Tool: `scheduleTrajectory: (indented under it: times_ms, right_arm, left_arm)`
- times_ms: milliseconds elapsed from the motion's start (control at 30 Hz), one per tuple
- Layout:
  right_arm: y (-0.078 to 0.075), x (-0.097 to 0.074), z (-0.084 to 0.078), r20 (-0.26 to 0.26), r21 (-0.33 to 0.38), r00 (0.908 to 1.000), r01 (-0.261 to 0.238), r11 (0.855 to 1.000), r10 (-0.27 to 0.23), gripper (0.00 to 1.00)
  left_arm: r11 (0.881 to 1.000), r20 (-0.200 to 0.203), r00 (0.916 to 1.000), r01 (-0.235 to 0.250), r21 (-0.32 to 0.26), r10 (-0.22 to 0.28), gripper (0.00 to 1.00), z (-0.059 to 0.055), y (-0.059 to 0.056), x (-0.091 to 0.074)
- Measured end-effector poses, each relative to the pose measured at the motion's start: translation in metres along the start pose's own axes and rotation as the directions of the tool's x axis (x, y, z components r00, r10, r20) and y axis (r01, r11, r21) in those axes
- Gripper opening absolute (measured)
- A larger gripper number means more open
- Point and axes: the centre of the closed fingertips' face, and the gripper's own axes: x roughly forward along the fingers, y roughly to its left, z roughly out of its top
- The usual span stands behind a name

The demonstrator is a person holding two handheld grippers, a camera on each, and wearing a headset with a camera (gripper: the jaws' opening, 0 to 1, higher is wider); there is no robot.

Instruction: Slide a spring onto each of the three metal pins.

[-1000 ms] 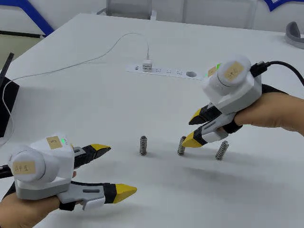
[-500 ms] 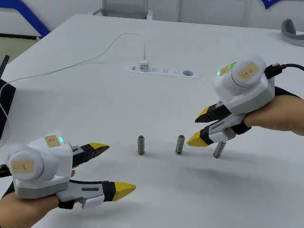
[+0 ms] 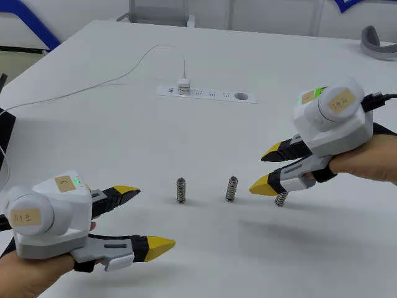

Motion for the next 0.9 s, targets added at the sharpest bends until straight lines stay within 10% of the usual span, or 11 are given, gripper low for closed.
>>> scheduleTrajectory:
  times_ms: [900]
  right_arm:
    - [-0.005, -0.02, -0.034, 0.06, 0.084, 0.9954, 0.069, 0.994, -0.074, 0.5]
  left_arm:
    - [1.0, 0.001, 0.9998, 0.018, 0.002, -0.018, 0.72, 0.001, -0.002, 0.003]
